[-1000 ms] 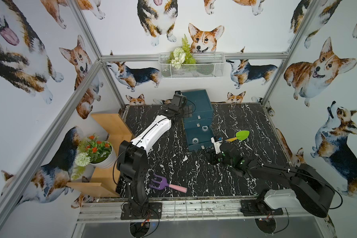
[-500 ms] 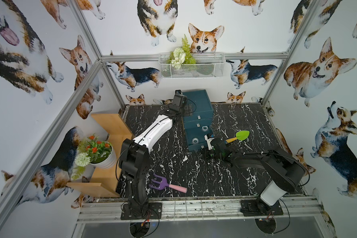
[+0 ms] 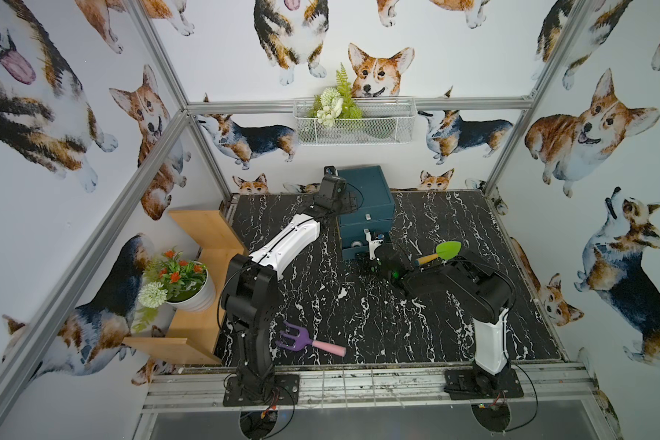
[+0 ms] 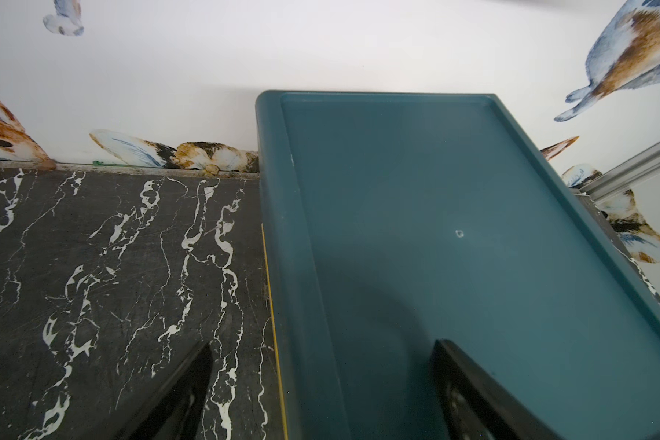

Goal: Place the transparent tape into the drawer according to color
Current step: Close the drawer in the storage box.

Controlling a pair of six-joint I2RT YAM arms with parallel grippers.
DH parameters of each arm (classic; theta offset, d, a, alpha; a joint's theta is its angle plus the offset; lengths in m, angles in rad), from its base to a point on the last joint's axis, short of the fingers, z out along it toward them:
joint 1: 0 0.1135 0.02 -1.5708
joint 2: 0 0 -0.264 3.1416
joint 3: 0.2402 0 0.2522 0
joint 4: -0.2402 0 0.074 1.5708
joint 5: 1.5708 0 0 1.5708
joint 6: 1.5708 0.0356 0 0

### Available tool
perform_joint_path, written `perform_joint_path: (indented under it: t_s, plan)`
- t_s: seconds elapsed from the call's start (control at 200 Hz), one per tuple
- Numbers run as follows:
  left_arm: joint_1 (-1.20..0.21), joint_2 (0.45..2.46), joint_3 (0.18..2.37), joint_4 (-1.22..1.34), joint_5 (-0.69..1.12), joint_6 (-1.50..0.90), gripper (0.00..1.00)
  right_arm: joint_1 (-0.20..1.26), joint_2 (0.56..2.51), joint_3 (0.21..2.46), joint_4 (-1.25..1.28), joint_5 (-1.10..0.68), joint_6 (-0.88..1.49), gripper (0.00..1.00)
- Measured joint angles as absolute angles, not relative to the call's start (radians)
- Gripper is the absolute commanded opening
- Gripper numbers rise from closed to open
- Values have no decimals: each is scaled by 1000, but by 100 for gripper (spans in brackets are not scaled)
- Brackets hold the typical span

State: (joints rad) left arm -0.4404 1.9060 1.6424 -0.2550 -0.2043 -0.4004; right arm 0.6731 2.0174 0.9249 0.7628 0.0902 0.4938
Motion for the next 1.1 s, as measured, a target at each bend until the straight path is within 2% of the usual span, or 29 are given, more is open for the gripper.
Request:
perform_joint_path:
  t_s: [0.345,0.681,0.851,0.996,1.101]
  plan:
    - [-440,1920,1625,-207,-197,-414,95,672,2134,1028,934,131,514,25]
    - [-439,1901,1582,-168,-183,-428,96,681,2200,1129,908,120,548,26]
    - [-439,1879,1574,-178,-174,-437,97,688,2156,1088,909,120,559,41]
    - [-439,1810,1547,-262,-155,-438,99,718,2018,933,925,93,565,56]
    - [-438,1722,1485,-300,-144,-444,99,757,1893,798,934,76,565,62]
